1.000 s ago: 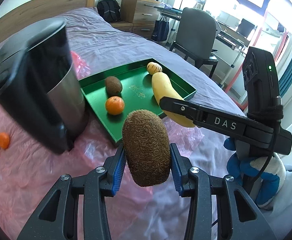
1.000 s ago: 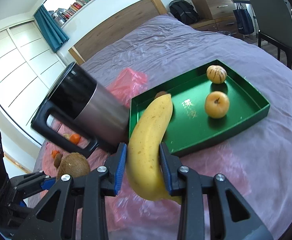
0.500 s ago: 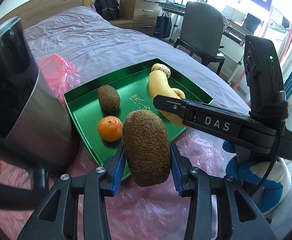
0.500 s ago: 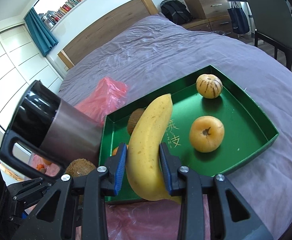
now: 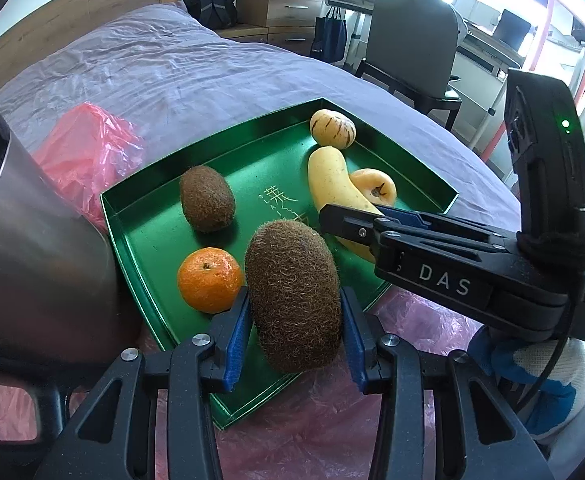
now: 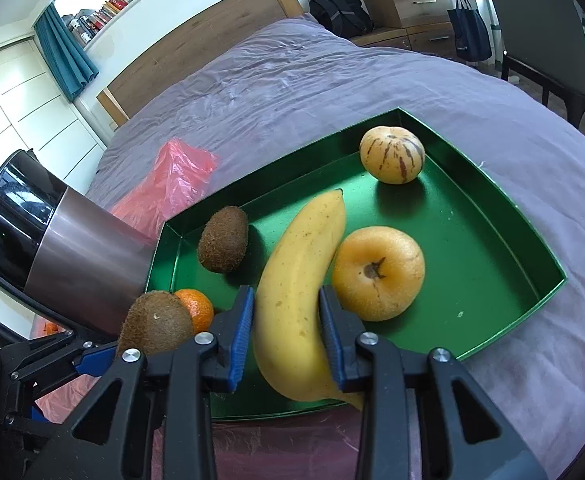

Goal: Organize fruits
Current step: 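Lower the kiwi and banana into the tray and open both tools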

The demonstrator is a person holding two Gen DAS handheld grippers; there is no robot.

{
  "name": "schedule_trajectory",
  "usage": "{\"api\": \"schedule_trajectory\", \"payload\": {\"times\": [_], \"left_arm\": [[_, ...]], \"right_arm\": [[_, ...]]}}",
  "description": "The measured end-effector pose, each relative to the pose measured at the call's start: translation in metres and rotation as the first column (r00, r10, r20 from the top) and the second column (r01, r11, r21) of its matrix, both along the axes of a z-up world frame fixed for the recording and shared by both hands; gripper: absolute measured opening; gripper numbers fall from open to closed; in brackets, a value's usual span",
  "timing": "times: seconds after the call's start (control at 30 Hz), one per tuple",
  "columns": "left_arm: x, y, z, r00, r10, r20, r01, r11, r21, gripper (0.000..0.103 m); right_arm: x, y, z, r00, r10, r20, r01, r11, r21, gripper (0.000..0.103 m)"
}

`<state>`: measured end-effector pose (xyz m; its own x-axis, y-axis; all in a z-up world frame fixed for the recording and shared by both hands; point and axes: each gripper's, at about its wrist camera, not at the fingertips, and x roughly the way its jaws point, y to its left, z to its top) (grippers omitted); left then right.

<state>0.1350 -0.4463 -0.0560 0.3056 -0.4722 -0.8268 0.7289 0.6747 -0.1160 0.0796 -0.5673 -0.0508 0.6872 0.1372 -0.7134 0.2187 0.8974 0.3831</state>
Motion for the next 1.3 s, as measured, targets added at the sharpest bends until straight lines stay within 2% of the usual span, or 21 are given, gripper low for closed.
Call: {"api": "schedule_trajectory", "payload": {"times": [0.23, 0.7, 1.0, 1.07, 1.13, 1.3], "left_arm": [[0.003, -0.004, -0.008, 1.0, 0.003, 0.003, -0.003, 1.0, 0.017, 0.037], [0.012, -0.005, -0.028, 0.999, 0.021, -0.042, -0.019, 0.998, 0.053, 0.037], [0.011, -0.007, -0.029, 0.998, 0.029, -0.055, -0.025, 0.997, 0.073, 0.037], [0.01, -0.006, -0.028, 0.998, 0.032, -0.055, -0.028, 0.997, 0.075, 0.037], [0.009, -0.005, -0.024, 0.998, 0.036, -0.043, -0.033, 0.997, 0.072, 0.038], [0.01, 0.0, -0.012, 0.998, 0.062, -0.029, -0.061, 0.997, 0.05, 0.047]], "right_arm": [[0.005, 0.005, -0.001, 1.0, 0.017, 0.001, -0.017, 0.998, -0.053, 0.031], [0.017, 0.014, -0.019, 0.997, 0.039, -0.07, -0.047, 0.993, -0.109, 0.032], [0.015, 0.015, -0.013, 0.997, 0.025, -0.078, -0.034, 0.992, -0.119, 0.035], [0.013, 0.017, -0.01, 0.997, 0.025, -0.075, -0.034, 0.992, -0.123, 0.041], [0.011, 0.019, -0.006, 0.997, 0.028, -0.071, -0.037, 0.992, -0.121, 0.042], [0.004, 0.024, 0.01, 0.998, 0.031, -0.05, -0.037, 0.991, -0.128, 0.044]]}}
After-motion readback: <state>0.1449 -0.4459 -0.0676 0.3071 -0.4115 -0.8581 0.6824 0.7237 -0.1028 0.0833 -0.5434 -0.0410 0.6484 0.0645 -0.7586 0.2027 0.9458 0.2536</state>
